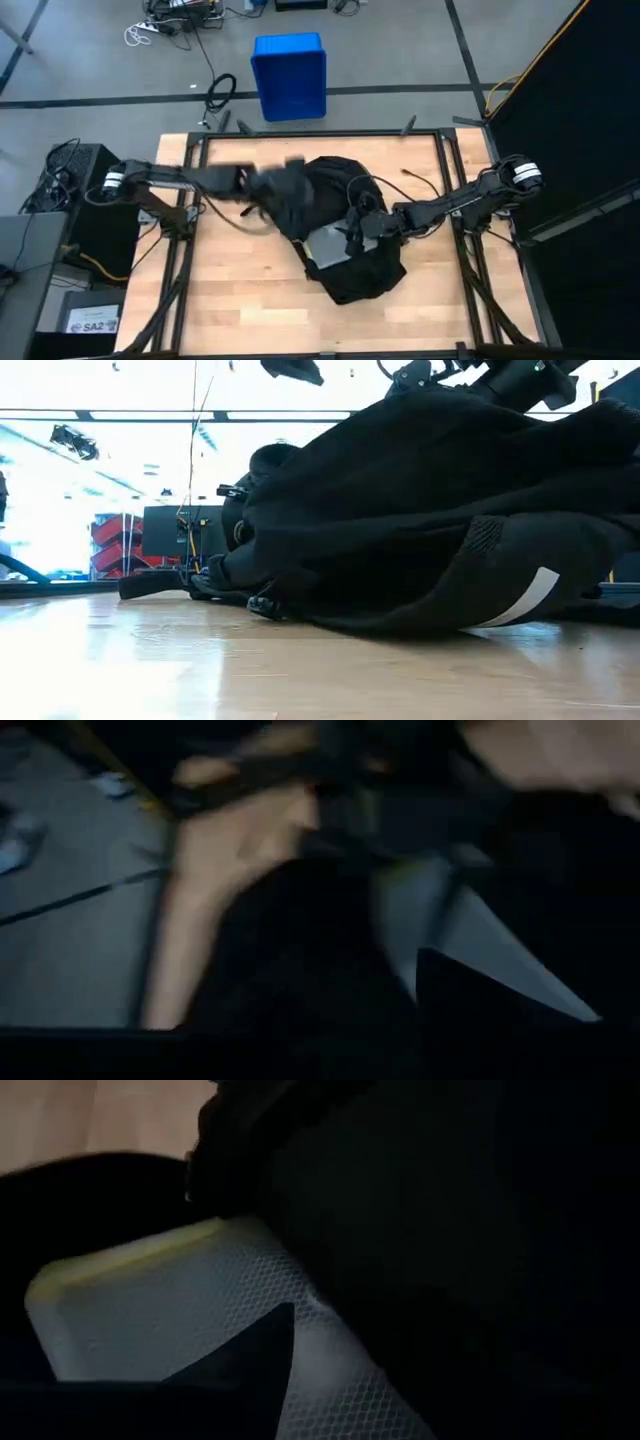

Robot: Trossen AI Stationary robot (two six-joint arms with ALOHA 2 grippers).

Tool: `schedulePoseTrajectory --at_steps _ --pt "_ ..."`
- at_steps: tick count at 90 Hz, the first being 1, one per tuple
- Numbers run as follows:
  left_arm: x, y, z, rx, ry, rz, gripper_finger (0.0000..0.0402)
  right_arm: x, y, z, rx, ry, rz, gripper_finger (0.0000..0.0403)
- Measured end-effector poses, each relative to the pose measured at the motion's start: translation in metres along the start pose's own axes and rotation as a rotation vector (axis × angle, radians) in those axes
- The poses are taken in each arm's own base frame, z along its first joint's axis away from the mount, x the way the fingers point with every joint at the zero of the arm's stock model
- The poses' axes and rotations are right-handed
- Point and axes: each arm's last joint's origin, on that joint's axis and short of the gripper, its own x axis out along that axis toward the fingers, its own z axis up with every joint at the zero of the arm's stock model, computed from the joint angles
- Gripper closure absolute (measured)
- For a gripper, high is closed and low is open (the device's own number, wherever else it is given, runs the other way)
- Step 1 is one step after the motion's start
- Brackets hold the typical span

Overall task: Unpack backpack
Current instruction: Remove the zip lock bag from the backpack

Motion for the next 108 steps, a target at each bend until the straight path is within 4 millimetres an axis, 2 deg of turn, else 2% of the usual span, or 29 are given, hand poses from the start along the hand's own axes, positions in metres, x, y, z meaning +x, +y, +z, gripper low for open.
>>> schedulePoseTrajectory --at_steps 11,20,30,46,65,79,93,108 --pt "0.037 -0.032 -0.025 0.037 0.053 -0.024 0.0239 -0.005 0.011 -0.002 -0.035 -0.001 0.044 0.0218" --pt "0.054 -0.056 -0.034 0.043 0.001 -0.021 0.0239 -0.011 0.021 -0.004 -0.055 -0.006 0.07 0.0219" --pt "0.068 -0.076 -0.048 0.055 0.005 0.0 0.0239 -0.016 0.029 -0.007 -0.083 -0.005 0.095 0.0224" --pt "0.082 -0.096 -0.056 0.072 0.018 -0.022 0.0239 -0.029 0.049 -0.016 -0.204 0.022 0.177 0.0223" --pt "0.107 -0.11 -0.064 0.029 0.019 -0.025 0.0239 -0.039 0.068 -0.028 -0.238 0.03 0.177 0.0218" --pt "0.122 -0.125 -0.069 -0.003 0.009 -0.038 0.0239 -0.031 0.082 -0.046 -0.272 0.067 0.14 0.022" --pt "0.127 -0.13 -0.074 0.011 0.033 0.005 0.0239 -0.02 0.086 -0.061 -0.339 0.102 0.063 0.0222" --pt "0.126 -0.132 -0.076 0.022 0.049 0.009 0.0239 -0.015 0.084 -0.068 -0.465 0.121 -0.014 0.0218"
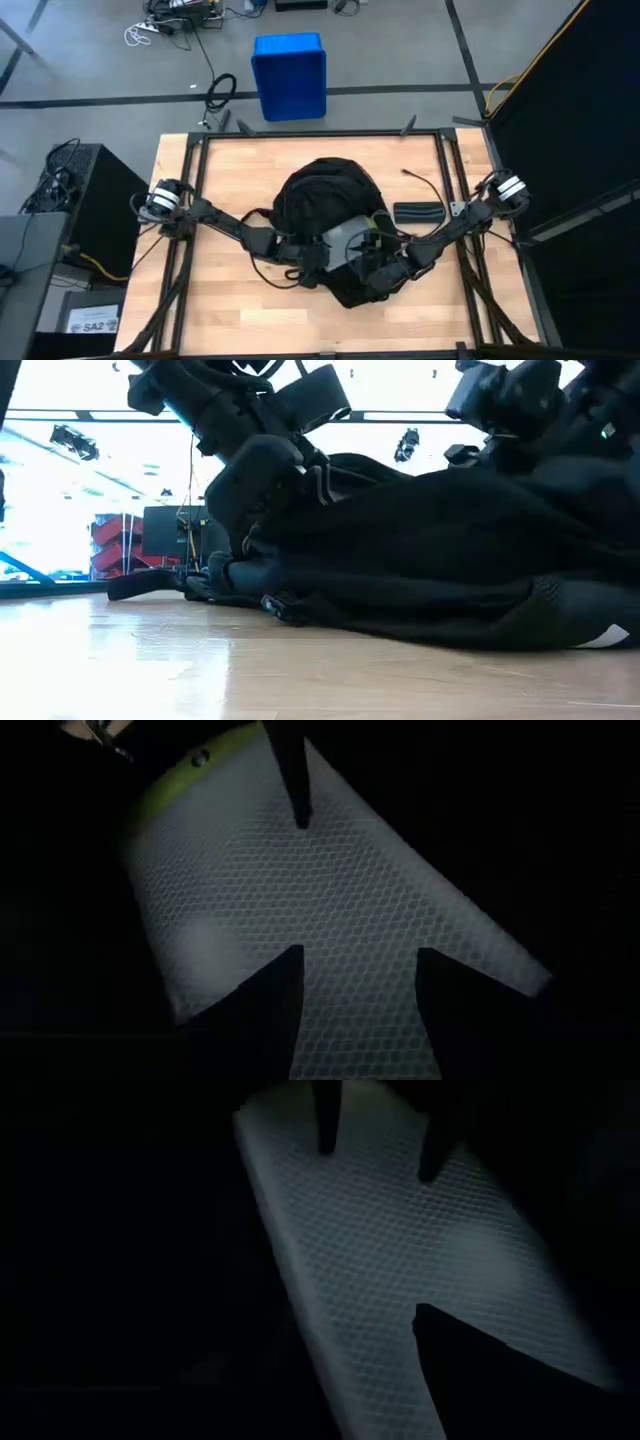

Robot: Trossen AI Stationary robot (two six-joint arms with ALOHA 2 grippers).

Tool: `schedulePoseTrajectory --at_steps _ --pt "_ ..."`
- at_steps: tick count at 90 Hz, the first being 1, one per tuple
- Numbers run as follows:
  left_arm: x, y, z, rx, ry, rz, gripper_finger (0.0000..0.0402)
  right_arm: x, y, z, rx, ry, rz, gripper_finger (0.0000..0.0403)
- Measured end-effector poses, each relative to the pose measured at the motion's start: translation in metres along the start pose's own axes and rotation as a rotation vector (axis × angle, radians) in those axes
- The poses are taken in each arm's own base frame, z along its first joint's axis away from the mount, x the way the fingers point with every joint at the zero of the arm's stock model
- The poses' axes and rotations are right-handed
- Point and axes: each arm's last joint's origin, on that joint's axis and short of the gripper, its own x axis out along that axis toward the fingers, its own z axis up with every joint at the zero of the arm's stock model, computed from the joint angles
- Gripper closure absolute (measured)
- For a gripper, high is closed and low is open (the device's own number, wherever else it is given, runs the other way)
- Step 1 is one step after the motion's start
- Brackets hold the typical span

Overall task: Unpack backpack
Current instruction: Remove the zip lock bag from the backpack

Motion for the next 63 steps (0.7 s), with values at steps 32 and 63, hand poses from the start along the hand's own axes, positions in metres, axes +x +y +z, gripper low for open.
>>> schedulePoseTrajectory --at_steps 32,63 --pt "-0.005 -0.013 -0.004 0.074 0.047 -0.038 0.0239 -0.008 0.009 -0.003 -0.152 0.022 0.028 0.0193" --pt "-0.012 -0.027 -0.007 0.156 0.061 -0.109 0.0239 -0.012 0.011 0.013 -0.093 -0.005 0.077 0.0202"
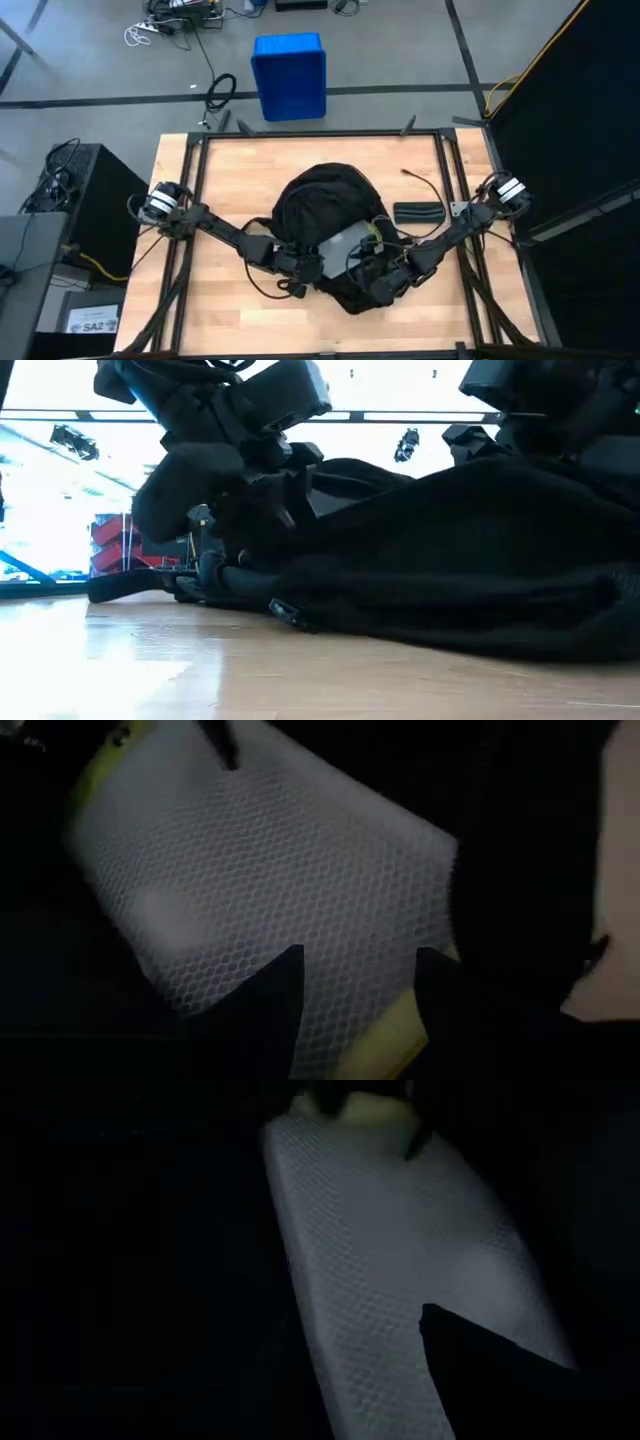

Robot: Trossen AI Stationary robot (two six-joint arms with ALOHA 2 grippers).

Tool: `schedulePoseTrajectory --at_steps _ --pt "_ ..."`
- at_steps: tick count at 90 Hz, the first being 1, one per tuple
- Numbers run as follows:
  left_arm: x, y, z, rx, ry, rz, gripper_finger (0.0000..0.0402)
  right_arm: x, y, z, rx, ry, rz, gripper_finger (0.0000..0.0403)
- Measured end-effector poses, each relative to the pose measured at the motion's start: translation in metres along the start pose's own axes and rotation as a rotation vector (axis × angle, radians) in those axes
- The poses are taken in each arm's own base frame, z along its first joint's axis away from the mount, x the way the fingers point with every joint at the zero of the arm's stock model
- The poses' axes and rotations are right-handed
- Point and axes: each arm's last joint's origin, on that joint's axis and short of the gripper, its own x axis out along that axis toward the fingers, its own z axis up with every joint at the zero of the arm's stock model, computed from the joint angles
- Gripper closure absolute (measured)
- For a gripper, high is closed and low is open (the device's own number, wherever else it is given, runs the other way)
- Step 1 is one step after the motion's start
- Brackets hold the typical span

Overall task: Unpack backpack
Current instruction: Remove the zip lock bag from the backpack

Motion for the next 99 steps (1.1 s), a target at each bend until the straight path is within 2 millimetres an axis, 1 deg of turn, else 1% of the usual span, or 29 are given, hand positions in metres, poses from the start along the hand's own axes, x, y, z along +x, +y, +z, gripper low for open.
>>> schedulePoseTrajectory --at_steps 9,17,36,46,52,56,63,69,72,85,99 --pt "-0.001 -0.004 0.001 0.001 -0.006 -0.017 0.0239 0.003 -0.003 0.0 0.007 0.007 0.008 0.0205" --pt "0.003 -0.006 -0.002 -0.005 0.011 -0.023 0.0239 0.004 -0.005 0.001 0.02 0.0 0.027 0.0206" --pt "0.024 -0.003 -0.014 -0.009 0.081 -0.007 0.0239 0.006 -0.007 0.002 0.028 -0.009 0.05 0.02" --pt "0.031 -0.001 -0.018 -0.01 0.095 0.064 0.0244 0.006 -0.005 0.003 0.002 -0.013 0.081 0.0202" --pt "0.033 0.0 -0.019 -0.01 0.104 0.111 0.026 0.005 -0.004 0.004 0.012 -0.025 0.119 0.0205" --pt "0.034 0.001 -0.02 -0.005 0.112 0.142 0.0279 0.004 -0.002 0.006 0.028 -0.039 0.142 0.0207" --pt "0.035 0.004 -0.021 0.005 0.123 0.184 0.0324 0.002 0.002 0.01 0.043 -0.077 0.178 0.0209" --pt "0.035 0.005 -0.021 0.026 0.132 0.215 0.0373 0.0 0.004 0.012 0.05 -0.101 0.191 0.021" --pt "0.035 0.006 -0.022 0.03 0.137 0.232 0.0386 -0.001 0.004 0.013 0.048 -0.108 0.192 0.0211" --pt "0.036 0.013 -0.02 0.038 0.145 0.279 0.04 -0.001 0.005 0.012 0.04 -0.101 0.192 0.0209" --pt "0.029 0.02 -0.014 0.051 0.128 0.298 0.0401 -0.001 0.005 0.008 0.021 -0.067 0.196 0.021"
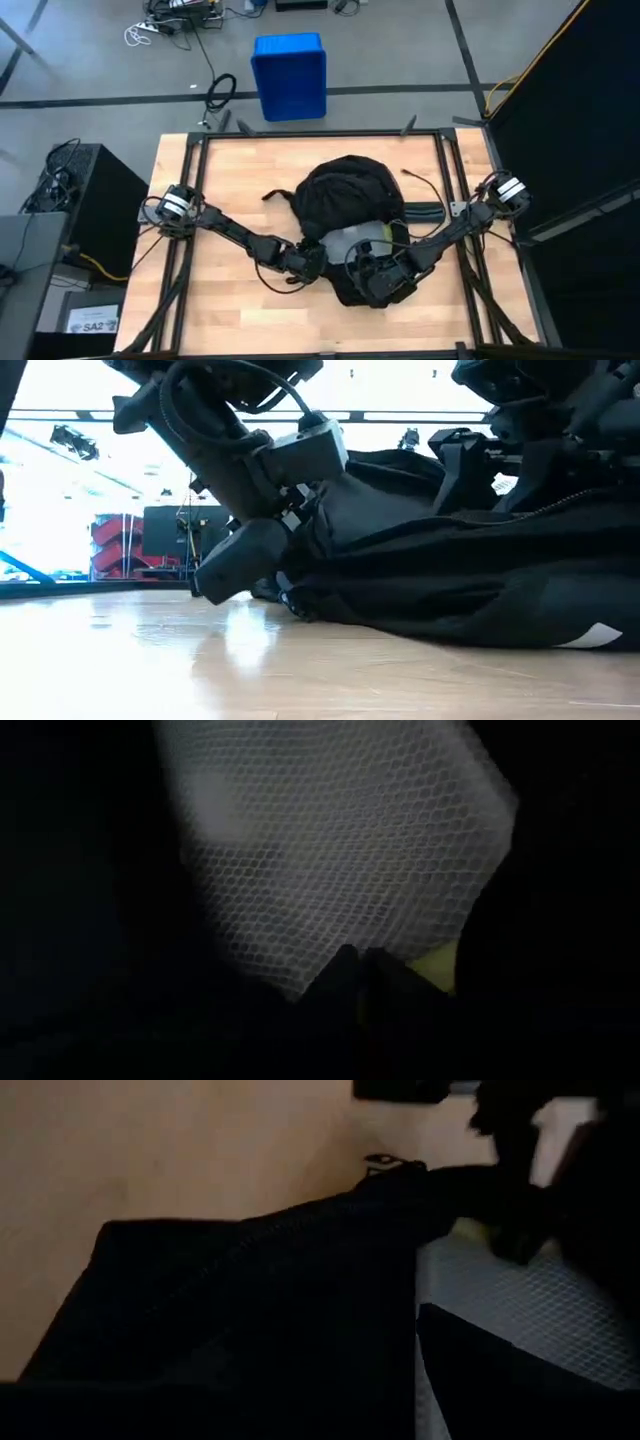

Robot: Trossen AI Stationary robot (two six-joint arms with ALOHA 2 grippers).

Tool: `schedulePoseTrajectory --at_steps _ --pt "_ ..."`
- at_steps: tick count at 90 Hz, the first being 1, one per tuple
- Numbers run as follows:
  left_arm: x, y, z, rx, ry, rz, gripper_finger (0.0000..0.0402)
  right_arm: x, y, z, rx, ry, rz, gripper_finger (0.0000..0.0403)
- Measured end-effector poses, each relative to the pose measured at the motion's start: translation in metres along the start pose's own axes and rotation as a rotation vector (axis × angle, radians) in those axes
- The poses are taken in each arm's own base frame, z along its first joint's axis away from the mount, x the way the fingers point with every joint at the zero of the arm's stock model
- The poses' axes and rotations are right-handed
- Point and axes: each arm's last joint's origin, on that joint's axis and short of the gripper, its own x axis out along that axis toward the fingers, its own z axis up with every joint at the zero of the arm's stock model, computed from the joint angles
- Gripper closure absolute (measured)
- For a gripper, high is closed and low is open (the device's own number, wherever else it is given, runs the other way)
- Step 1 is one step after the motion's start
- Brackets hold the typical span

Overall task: Unpack backpack
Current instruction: Remove the zip lock bag from the backpack

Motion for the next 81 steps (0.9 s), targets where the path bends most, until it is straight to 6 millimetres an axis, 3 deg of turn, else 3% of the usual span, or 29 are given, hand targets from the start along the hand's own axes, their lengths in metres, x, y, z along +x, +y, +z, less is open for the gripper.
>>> schedulePoseTrajectory --at_steps 24,51,81 --pt "-0.014 0.018 0.011 -0.035 -0.067 0.04 0.0401 0.0 0.001 -0.004 -0.007 0.039 0.028 0.0218" --pt "-0.024 0.012 0.025 -0.044 -0.256 -0.238 0.0395 0.002 -0.007 -0.007 -0.008 0.074 -0.057 0.0204" --pt "-0.024 0.006 0.021 -0.068 -0.235 -0.383 0.0359 0.01 -0.026 -0.007 0.049 0.079 -0.132 0.0196"
